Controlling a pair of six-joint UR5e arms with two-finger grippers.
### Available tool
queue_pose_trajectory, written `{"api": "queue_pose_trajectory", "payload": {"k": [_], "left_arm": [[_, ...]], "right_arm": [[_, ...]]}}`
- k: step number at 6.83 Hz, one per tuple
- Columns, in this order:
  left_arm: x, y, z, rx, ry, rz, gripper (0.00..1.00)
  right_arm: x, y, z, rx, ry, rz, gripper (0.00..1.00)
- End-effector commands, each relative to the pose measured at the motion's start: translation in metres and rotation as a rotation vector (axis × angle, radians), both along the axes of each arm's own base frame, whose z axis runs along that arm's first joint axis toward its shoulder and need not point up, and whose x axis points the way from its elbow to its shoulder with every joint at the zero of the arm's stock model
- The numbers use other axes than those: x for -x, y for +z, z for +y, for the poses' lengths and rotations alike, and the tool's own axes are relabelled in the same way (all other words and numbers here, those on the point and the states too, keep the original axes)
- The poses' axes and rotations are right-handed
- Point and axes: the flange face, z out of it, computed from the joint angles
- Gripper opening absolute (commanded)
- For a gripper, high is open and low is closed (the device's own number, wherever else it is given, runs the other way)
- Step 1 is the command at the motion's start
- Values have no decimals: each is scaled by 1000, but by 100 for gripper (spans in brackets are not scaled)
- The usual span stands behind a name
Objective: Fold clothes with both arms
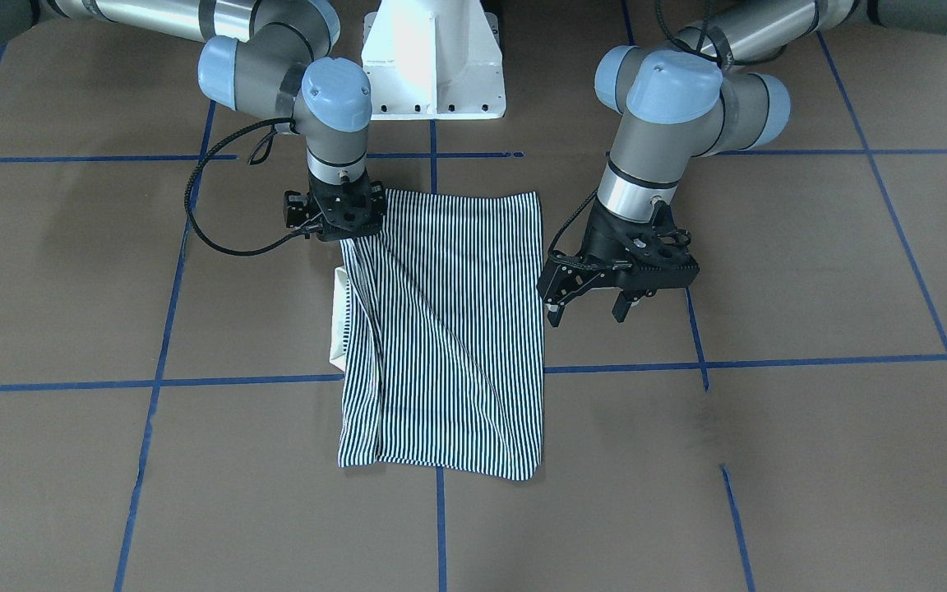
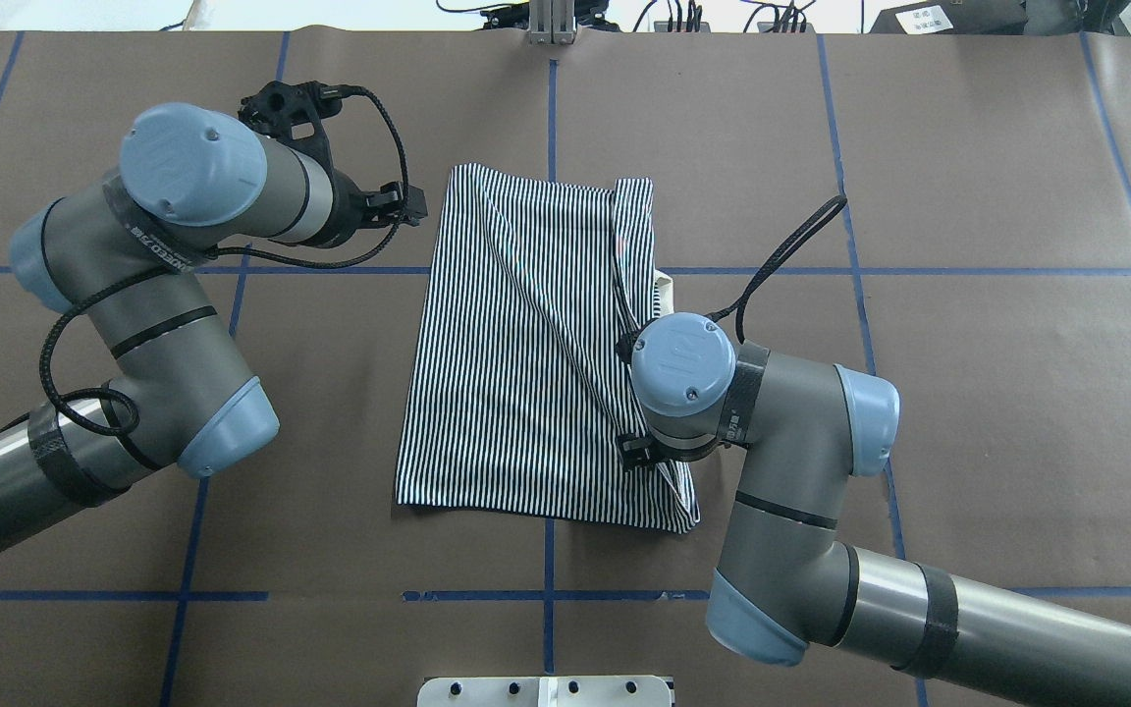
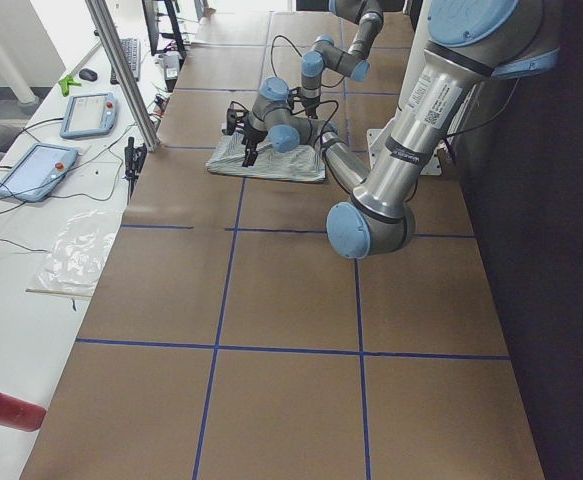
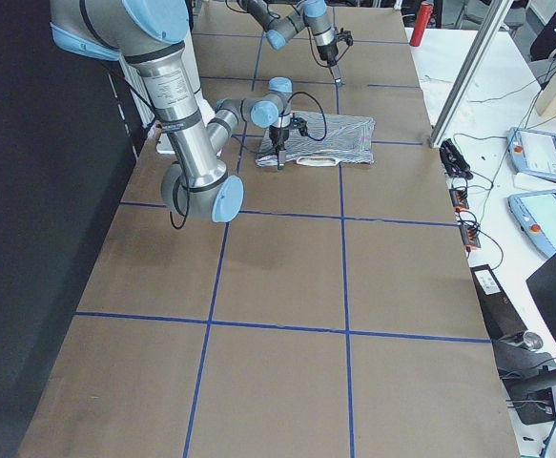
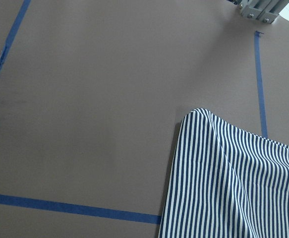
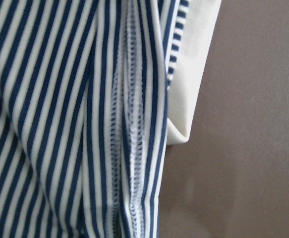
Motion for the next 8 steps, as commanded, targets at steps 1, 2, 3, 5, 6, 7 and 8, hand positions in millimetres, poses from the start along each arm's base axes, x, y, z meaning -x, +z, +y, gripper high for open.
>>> {"api": "queue_pose_trajectory", "payload": {"k": [1, 2, 3, 5, 6, 7, 8], "left_arm": [[0, -1, 0, -1, 0, 2, 100], [0, -1, 0, 0, -1, 2, 100], [0, -1, 0, 0, -1, 2, 100], [-1, -2, 1, 2, -1, 5, 100], [-1, -3, 0, 2, -2, 7, 100], [-2, -3, 1, 2, -1, 7, 100], [-2, -3, 1, 3, -1, 6, 100]], "right_arm": [[-5, 10, -3, 5, 8, 13, 100], [-7, 15, -3, 5, 9, 19, 100], [-11, 16, -7, 5, 17, 21, 100], [-27, 28, -22, 9, 31, 33, 100], [-31, 33, -27, -2, 21, 39, 100], [-37, 35, -33, -2, 31, 39, 100], [-42, 35, -40, 0, 43, 36, 100]]}}
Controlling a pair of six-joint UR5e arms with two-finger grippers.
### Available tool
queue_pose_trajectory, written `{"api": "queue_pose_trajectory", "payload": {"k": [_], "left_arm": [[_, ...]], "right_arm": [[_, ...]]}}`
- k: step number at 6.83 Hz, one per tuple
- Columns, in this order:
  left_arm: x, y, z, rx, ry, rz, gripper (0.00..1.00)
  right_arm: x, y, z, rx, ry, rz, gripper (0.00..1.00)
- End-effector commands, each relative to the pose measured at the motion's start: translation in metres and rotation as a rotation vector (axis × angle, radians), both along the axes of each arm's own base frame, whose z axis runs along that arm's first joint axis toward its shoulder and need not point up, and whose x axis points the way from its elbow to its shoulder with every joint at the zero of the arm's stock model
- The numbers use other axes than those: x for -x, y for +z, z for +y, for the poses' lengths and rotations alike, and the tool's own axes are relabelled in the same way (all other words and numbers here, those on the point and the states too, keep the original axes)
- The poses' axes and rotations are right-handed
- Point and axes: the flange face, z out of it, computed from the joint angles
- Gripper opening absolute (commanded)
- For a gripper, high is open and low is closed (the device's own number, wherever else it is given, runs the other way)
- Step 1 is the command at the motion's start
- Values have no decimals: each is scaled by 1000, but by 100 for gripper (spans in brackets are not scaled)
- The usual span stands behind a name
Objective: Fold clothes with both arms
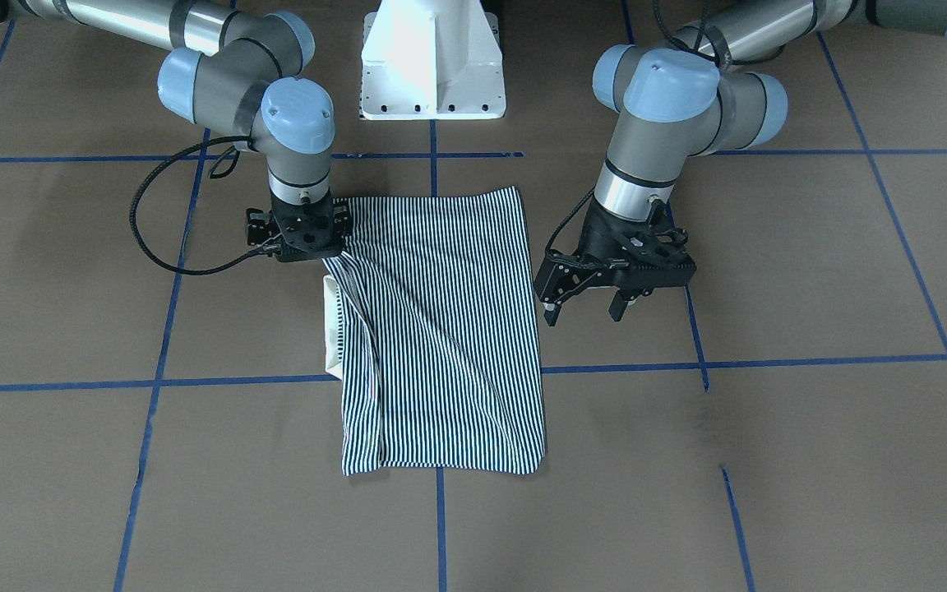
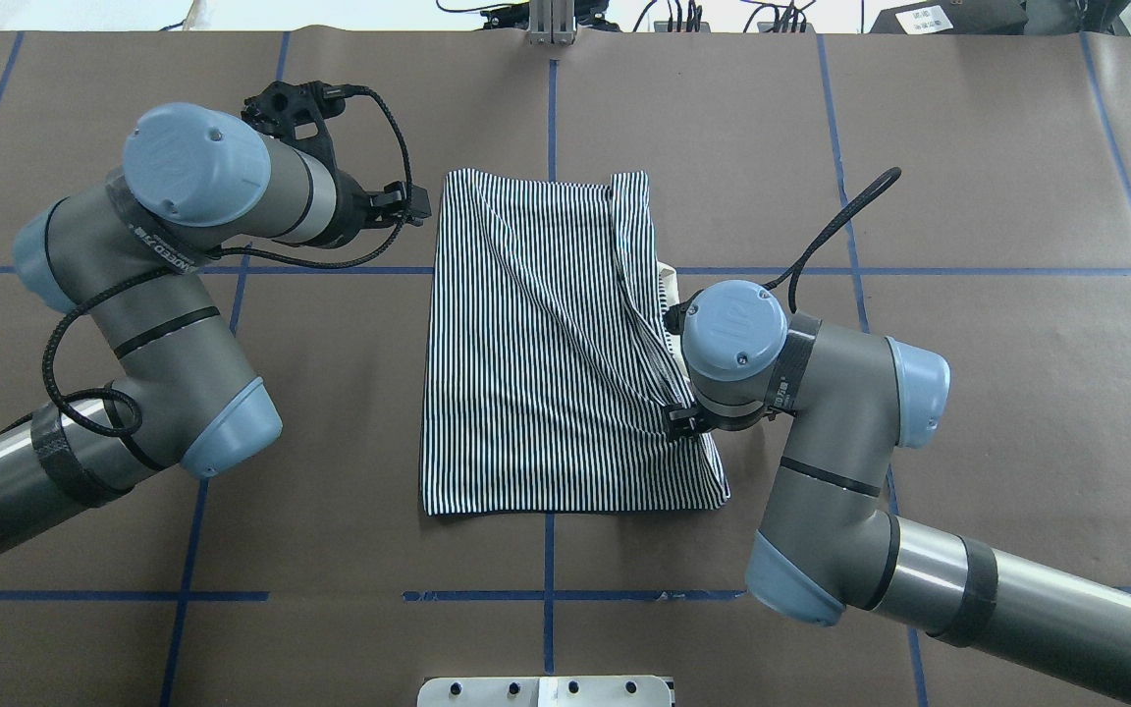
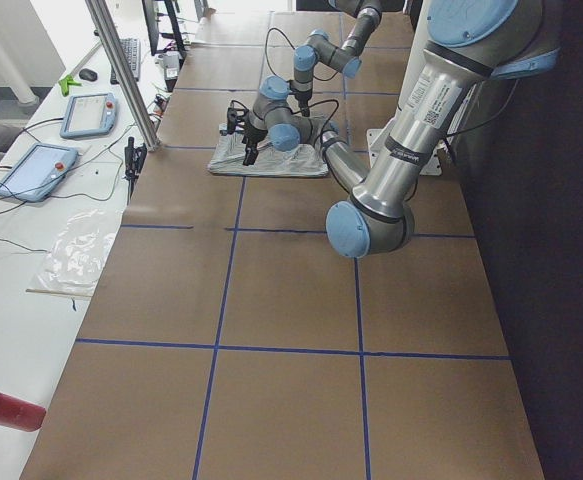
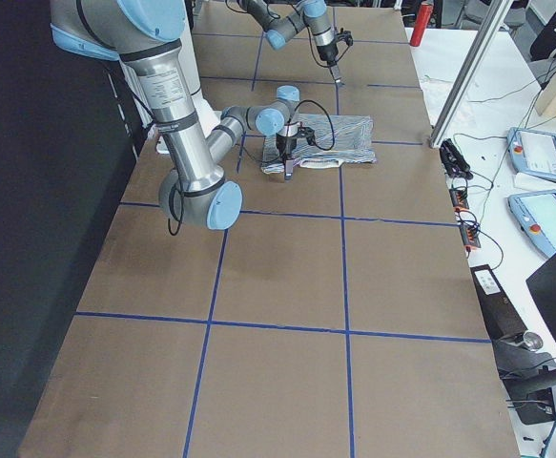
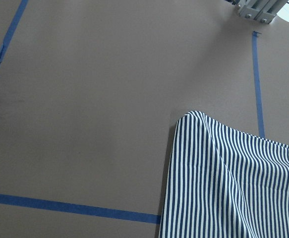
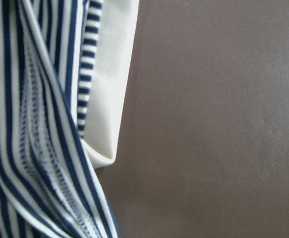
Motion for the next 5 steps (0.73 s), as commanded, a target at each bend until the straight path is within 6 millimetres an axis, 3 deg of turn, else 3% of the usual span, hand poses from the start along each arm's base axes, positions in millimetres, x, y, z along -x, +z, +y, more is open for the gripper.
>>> {"api": "queue_pose_trajectory", "payload": {"k": [1, 3, 5], "left_arm": [[-1, -1, 1, 1, 1, 1, 100], [-1, 1, 1, 2, 1, 0, 100], [-1, 2, 1, 1, 3, -2, 100]], "right_arm": [[-10, 2, -13, -3, 19, -1, 100], [-28, 23, -22, -4, 21, 26, 100], [-69, 45, -20, -36, -6, 39, 100]]}}
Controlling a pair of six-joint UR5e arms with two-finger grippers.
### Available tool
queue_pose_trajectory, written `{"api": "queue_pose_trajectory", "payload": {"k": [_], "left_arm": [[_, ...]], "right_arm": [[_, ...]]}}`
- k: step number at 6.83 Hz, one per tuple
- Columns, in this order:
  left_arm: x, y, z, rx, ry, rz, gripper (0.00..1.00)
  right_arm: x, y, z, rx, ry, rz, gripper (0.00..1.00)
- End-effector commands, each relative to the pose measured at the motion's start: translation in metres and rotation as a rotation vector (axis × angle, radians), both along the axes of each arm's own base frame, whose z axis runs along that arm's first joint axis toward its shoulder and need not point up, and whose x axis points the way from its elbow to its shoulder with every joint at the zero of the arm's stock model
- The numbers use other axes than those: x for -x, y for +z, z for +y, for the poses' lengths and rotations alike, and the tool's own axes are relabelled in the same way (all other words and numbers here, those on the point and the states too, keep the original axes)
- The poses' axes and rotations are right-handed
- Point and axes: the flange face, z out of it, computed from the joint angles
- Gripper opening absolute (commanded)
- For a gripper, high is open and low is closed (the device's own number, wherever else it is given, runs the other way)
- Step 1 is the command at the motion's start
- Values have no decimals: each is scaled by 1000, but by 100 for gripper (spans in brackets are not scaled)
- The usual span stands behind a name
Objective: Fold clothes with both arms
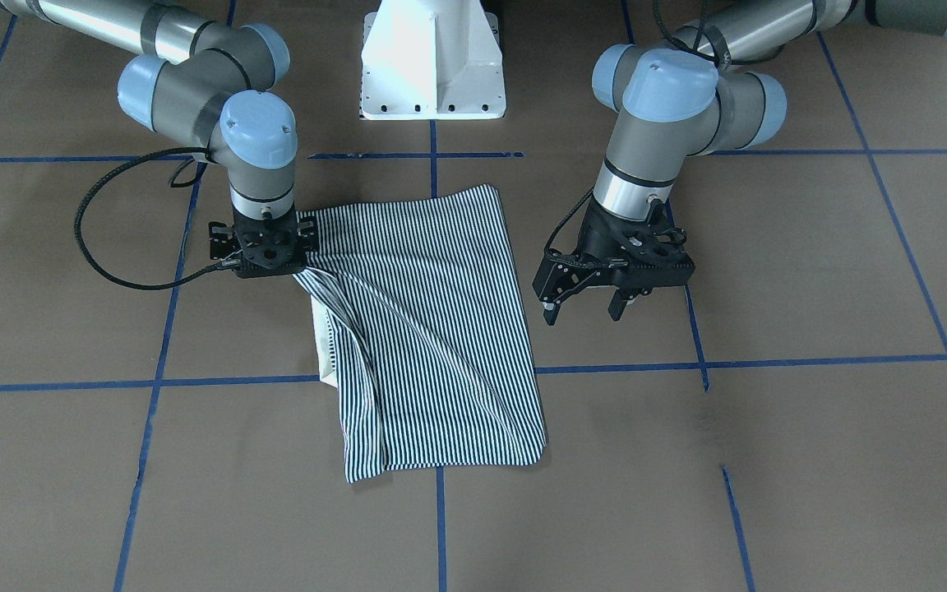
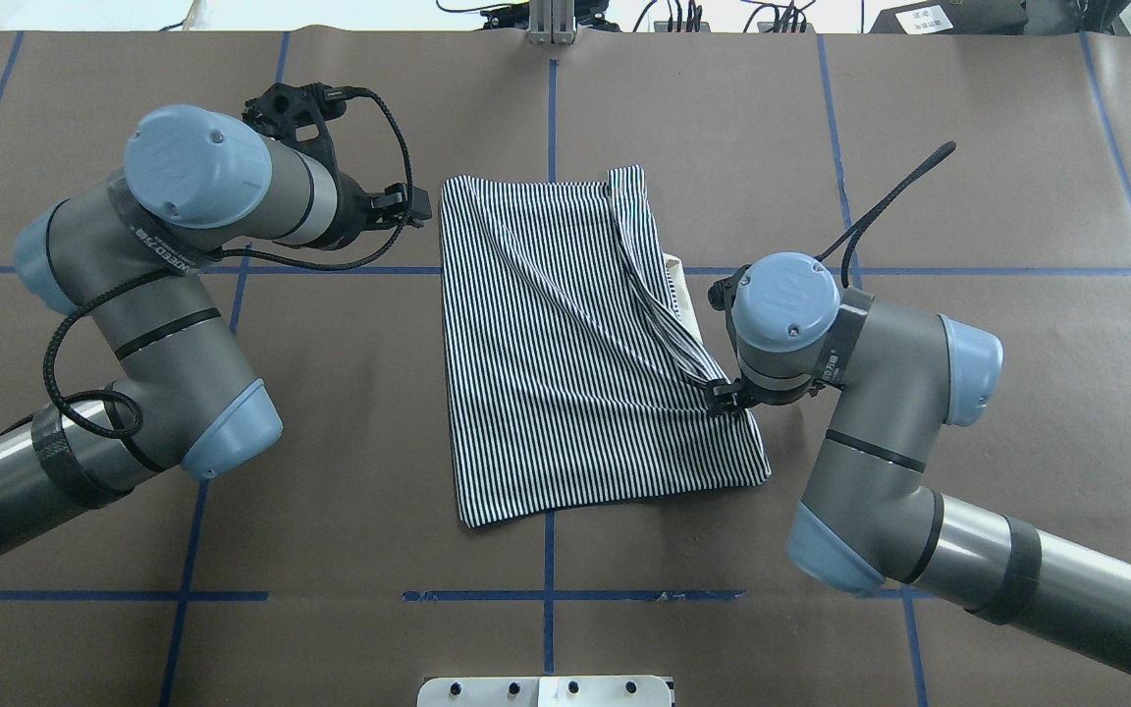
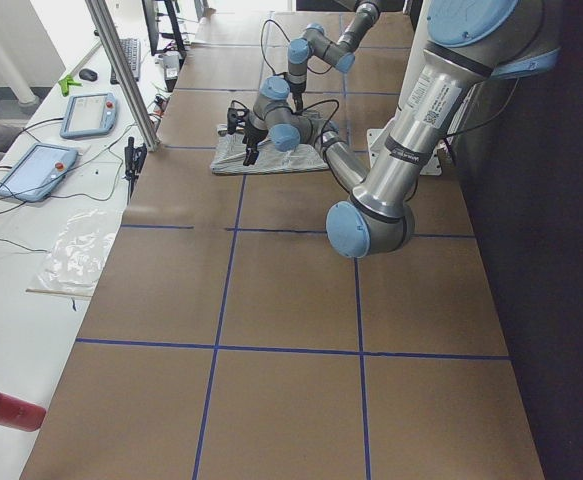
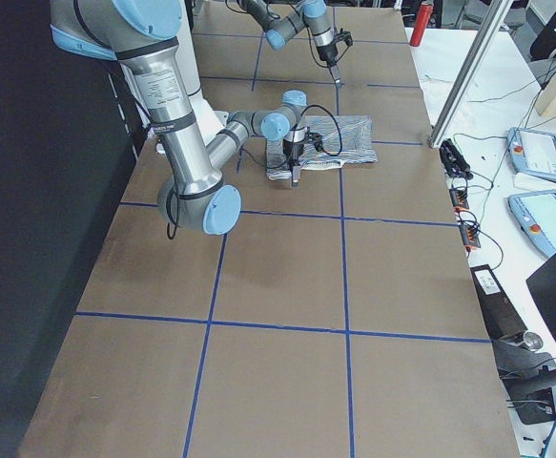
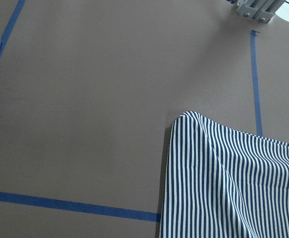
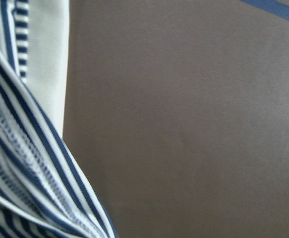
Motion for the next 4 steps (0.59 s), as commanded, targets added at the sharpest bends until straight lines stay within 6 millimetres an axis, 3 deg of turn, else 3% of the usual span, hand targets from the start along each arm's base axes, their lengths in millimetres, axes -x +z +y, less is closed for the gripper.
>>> {"api": "queue_pose_trajectory", "payload": {"k": [1, 2, 3, 4], "left_arm": [[0, 4, 0, 1, 2, -6, 100], [0, 4, 0, 0, 3, -6, 100], [1, 2, 1, -2, 3, -4, 100], [2, 3, 0, -2, 3, -4, 100]], "right_arm": [[-48, 28, 12, -25, -26, 21, 100], [-72, 41, 16, -47, -58, 34, 100], [-96, 54, 7, -88, -79, 23, 100], [-100, 38, -9, -119, -67, -15, 100]]}}
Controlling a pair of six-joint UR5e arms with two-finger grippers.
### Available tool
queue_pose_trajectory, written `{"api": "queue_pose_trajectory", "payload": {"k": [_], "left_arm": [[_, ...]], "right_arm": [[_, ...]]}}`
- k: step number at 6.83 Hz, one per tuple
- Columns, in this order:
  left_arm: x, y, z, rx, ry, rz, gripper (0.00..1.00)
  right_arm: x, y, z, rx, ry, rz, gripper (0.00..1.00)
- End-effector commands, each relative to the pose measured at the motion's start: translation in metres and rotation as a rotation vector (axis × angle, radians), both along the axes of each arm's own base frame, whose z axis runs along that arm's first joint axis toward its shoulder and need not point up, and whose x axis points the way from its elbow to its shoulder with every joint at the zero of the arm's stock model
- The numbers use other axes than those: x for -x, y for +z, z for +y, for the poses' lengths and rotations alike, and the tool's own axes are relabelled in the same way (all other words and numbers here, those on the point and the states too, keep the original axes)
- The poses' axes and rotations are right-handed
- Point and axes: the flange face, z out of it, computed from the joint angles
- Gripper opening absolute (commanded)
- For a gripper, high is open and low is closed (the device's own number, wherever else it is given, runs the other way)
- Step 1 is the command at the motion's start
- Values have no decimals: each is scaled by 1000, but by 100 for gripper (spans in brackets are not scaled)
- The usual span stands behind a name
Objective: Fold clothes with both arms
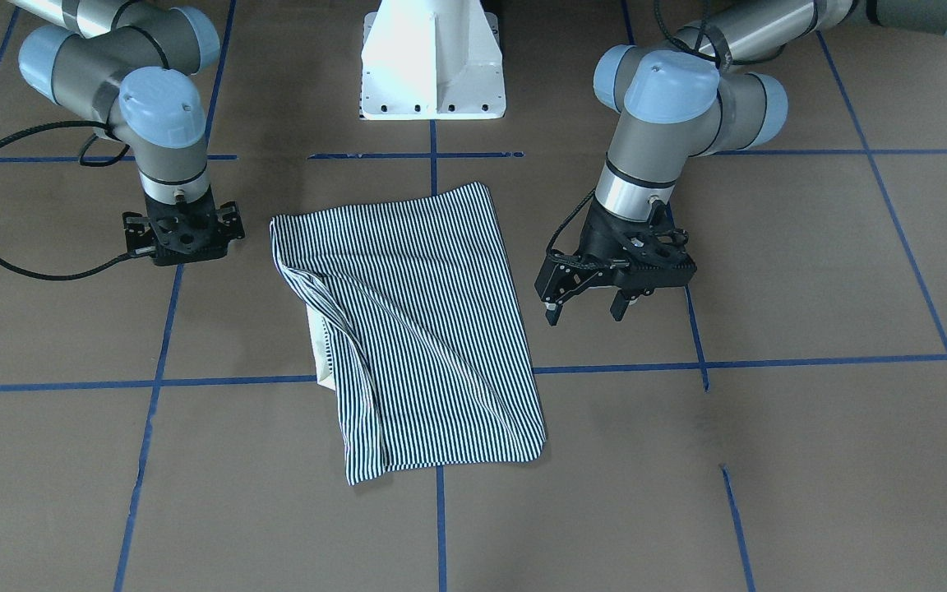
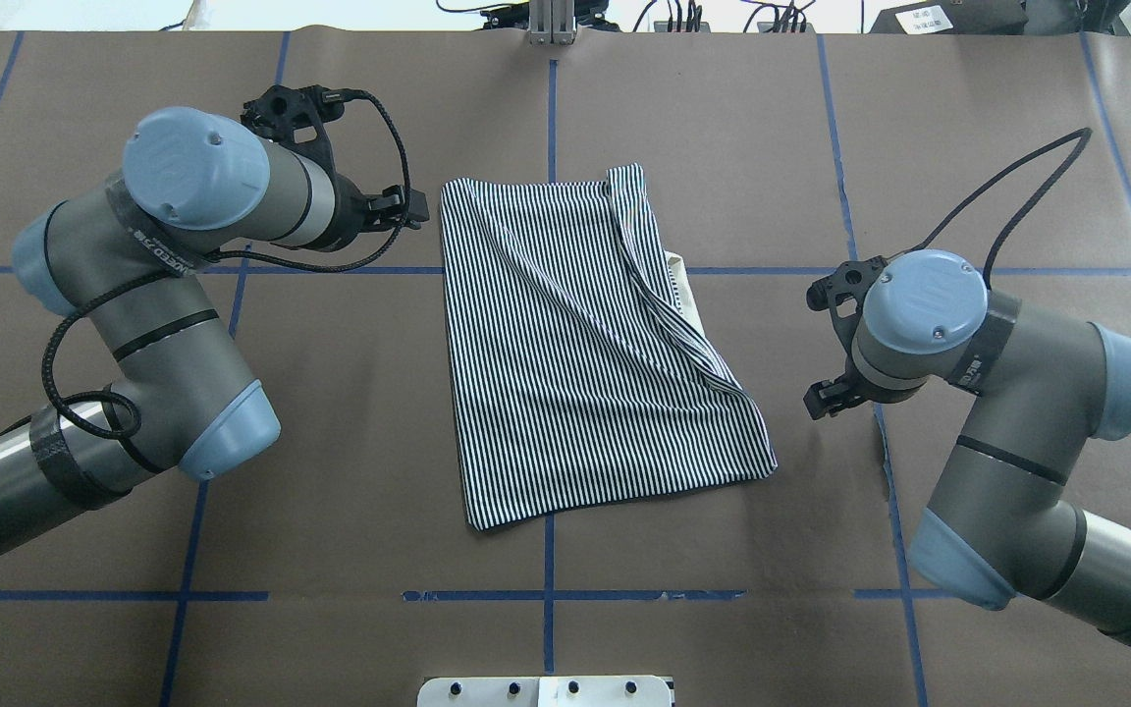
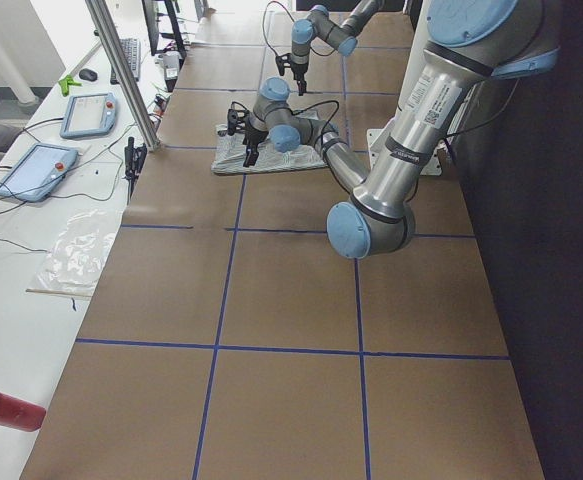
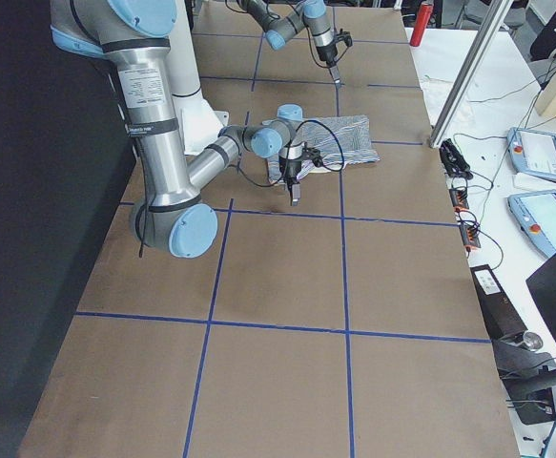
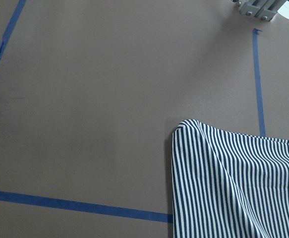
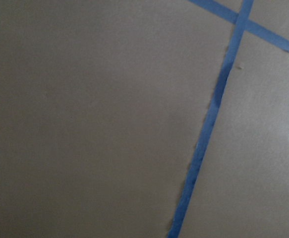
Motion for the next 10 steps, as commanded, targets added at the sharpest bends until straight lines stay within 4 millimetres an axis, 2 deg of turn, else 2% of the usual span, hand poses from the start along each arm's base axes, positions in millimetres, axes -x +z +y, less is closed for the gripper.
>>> {"api": "queue_pose_trajectory", "payload": {"k": [1, 2, 4, 5, 6, 8, 10], "left_arm": [[1, -1, 1, -3, 3, 1, 100], [2, -1, 1, -3, 2, 3, 100], [4, -1, 1, 6, 19, 9, 100], [4, 1, 2, 10, 21, 10, 100], [6, 2, 0, 10, 19, 9, 100], [11, -1, -2, 16, 26, 18, 100], [12, -2, -2, 14, 25, 20, 100]], "right_arm": [[22, -56, -43, -64, 12, -81, 100], [64, -97, -76, -71, 16, -91, 100], [126, -171, -134, -78, 36, -106, 100], [147, -193, -149, -58, 58, -102, 100], [158, -203, -156, -53, 58, -93, 100], [170, -177, -158, -27, 38, -50, 100], [171, -147, -155, -1, 28, -17, 100]]}}
